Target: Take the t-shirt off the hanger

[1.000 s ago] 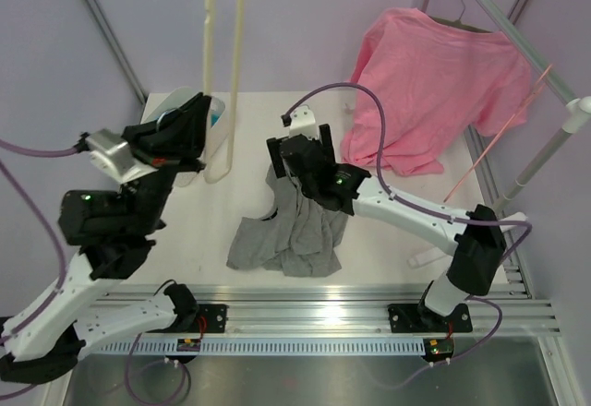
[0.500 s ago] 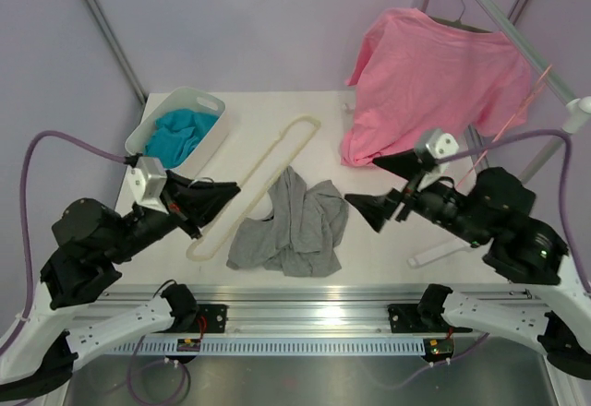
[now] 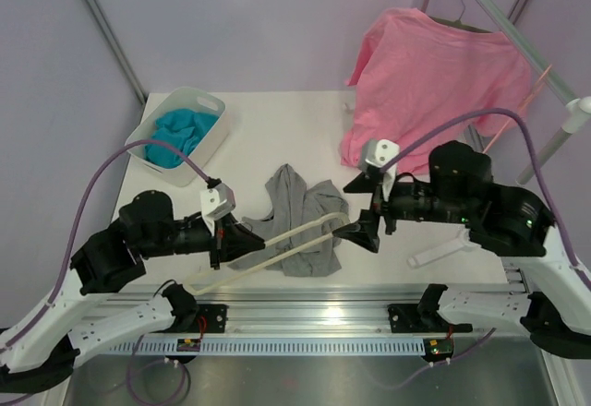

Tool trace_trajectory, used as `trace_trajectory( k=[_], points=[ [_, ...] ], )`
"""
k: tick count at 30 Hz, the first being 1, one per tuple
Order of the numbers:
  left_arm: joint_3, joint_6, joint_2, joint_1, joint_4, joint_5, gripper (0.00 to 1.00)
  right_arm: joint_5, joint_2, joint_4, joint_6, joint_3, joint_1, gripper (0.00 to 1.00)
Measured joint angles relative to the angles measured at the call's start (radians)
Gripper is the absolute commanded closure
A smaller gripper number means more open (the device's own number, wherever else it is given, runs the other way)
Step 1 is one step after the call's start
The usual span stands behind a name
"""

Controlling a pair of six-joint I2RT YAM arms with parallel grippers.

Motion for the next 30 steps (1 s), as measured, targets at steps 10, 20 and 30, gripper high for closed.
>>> trace_trajectory(
  k=[10, 20, 30],
  points=[
    [-0.026, 0.051, 0.159, 0.000, -0.002, 0.092, 1.00, -0.139, 0.291, -0.084, -0.040, 0.069, 0.000, 0.24],
    [-0.026, 0.074, 0.171, 0.000, 0.002, 0.128, 1.00, -0.252, 0.305, -0.072, -0.061, -0.085, 0.001, 0.28],
    [-0.017, 0.075, 0.195, 0.000, 0.023, 0.171, 1.00, -0.343, 0.282, -0.019, -0.064, -0.169, 0.010, 0.91]
  ],
)
